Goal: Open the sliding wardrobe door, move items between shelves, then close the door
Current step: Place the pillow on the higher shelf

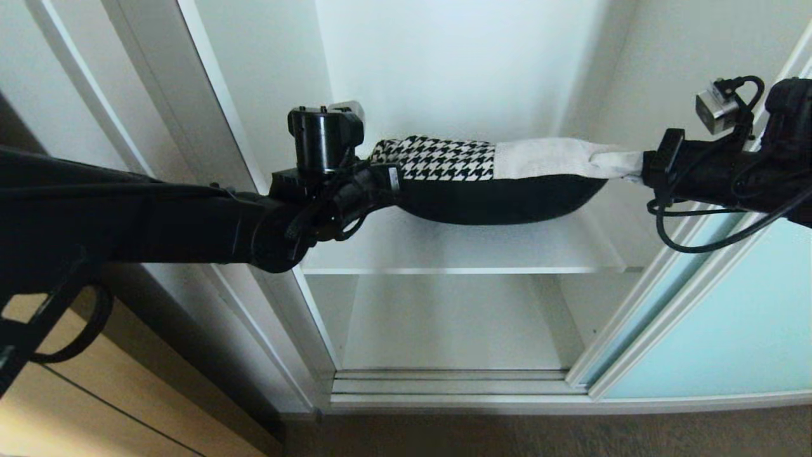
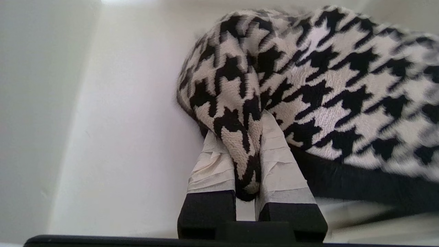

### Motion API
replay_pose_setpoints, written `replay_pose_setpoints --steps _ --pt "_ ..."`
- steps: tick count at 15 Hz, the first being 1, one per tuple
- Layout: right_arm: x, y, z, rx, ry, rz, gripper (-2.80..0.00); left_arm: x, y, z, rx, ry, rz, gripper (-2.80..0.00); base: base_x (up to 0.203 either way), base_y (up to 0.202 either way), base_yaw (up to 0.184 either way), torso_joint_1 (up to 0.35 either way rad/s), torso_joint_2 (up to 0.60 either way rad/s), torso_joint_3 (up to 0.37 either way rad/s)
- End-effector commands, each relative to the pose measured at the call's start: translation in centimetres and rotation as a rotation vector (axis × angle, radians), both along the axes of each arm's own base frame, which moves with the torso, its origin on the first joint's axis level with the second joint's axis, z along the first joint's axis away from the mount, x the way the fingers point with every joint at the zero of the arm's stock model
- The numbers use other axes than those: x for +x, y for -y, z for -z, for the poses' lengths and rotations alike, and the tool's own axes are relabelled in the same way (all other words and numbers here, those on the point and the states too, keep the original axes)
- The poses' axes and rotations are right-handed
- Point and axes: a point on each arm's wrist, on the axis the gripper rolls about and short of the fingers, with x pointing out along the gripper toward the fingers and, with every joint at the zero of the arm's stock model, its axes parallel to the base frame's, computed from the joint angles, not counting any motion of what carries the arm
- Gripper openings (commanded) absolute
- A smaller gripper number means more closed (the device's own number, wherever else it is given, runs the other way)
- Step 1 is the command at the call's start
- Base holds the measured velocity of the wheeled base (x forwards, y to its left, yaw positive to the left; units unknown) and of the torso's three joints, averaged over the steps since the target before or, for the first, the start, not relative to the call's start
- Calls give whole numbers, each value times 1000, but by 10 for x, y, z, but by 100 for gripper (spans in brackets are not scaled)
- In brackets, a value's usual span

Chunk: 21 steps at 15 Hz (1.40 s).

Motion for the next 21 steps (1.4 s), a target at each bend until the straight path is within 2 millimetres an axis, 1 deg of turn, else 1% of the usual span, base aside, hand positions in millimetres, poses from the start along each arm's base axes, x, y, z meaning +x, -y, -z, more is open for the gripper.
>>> replay_pose_setpoints --steps 1,4,8,11,13,15,17,18,20,21 --pt "12 1 10 0 -26 30 -280 4 2 10 10 -18 -3 -280 0 0 0 0 0 0" --pt "35 0 22 -4 -49 72 -280 10 5 20 25 -39 -4 -280 0 0 0 0 0 0" --pt "67 -3 44 -26 -90 122 -280 23 8 49 67 -96 -11 -280 0 0 0 0 0 0" --pt "78 -4 63 -38 -126 139 -280 36 13 75 93 -132 -14 -280 0 0 0 0 0 0" --pt "87 -5 76 -49 -146 139 -280 48 12 87 97 -142 -29 -280 0 0 0 0 0 0" --pt "96 -6 88 -68 -158 167 -280 54 14 106 114 -171 -32 -280 0 0 0 0 0 0" --pt "100 -12 97 -72 -167 161 -280 63 13 120 121 -188 -44 -280 0 0 0 0 0 0" --pt "102 -15 102 -74 -170 160 -280 66 12 125 123 -195 -48 -280 0 0 0 0 0 0" --pt "103 -19 108 -78 -181 149 -280 67 10 128 122 -194 -51 -280 0 0 0 0 0 0" --pt "104 -21 110 -79 -184 146 -280 70 9 132 122 -196 -55 -280 0 0 0 0 0 0"
